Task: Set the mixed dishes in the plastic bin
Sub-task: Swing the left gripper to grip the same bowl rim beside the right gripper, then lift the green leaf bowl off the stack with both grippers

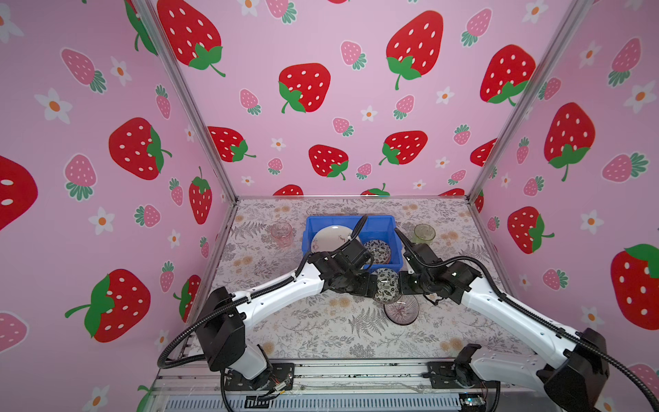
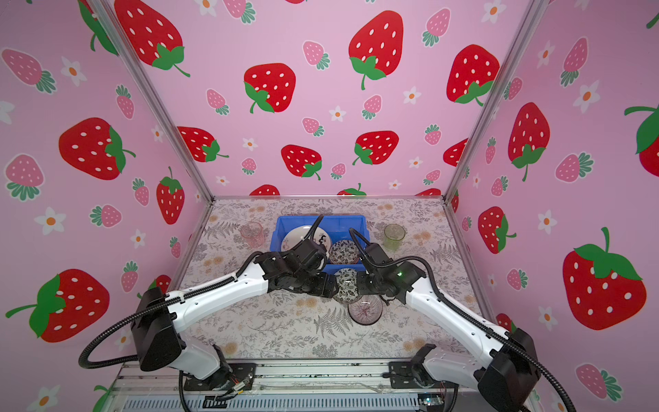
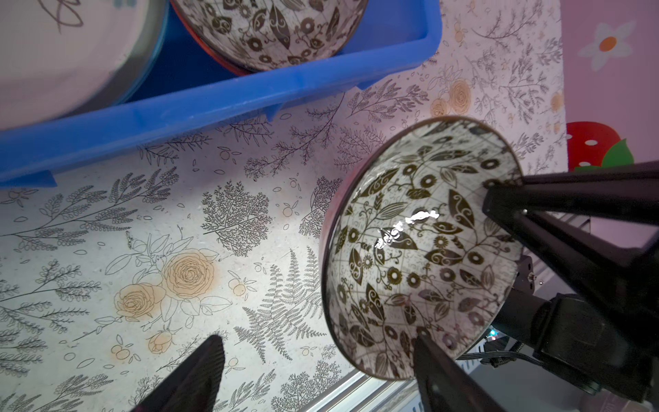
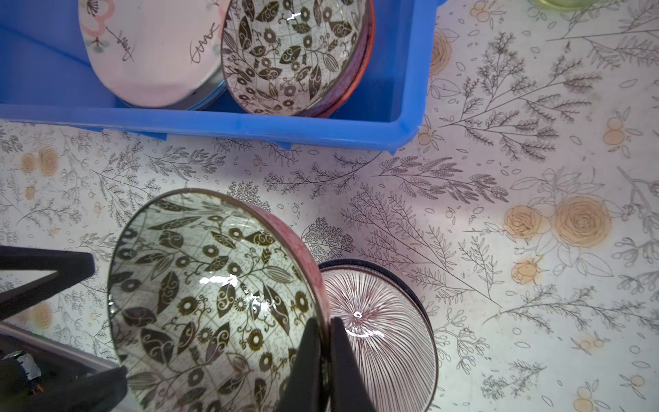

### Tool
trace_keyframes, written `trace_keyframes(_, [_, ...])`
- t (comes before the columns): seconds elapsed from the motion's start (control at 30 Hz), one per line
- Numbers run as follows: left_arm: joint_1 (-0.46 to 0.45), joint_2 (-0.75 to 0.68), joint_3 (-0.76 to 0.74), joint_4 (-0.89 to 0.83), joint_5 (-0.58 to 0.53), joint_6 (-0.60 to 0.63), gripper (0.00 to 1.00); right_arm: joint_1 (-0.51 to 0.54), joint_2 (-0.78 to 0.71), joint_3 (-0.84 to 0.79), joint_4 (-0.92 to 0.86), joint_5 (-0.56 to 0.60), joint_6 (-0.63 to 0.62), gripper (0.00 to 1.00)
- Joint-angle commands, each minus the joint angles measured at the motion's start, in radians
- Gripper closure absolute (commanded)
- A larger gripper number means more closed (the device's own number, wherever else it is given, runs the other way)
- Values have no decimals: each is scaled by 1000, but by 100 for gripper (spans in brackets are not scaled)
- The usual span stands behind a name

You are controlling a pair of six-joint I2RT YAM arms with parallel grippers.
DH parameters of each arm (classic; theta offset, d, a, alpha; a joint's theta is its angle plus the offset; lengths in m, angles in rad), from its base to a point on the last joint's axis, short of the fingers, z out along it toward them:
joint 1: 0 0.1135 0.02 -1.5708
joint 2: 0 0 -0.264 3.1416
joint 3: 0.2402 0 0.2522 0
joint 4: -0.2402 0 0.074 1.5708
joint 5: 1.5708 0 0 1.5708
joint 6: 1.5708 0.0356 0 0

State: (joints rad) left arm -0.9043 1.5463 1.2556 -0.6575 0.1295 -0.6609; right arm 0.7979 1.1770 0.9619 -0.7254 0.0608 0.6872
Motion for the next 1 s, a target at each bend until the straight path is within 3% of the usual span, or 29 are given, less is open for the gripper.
trace_keyframes(0.0, [-8,4,37,-30,-59,-33,16,7,10,41,53,-21,-21,100])
trace_keyframes(0.67, [-8,59,57,-36,-79,-37,41,21,24,39,77,-40,-49,100])
trace_keyframes(0.97, [-10,67,66,-36,-83,-35,63,21,21,33,66,-26,-52,100])
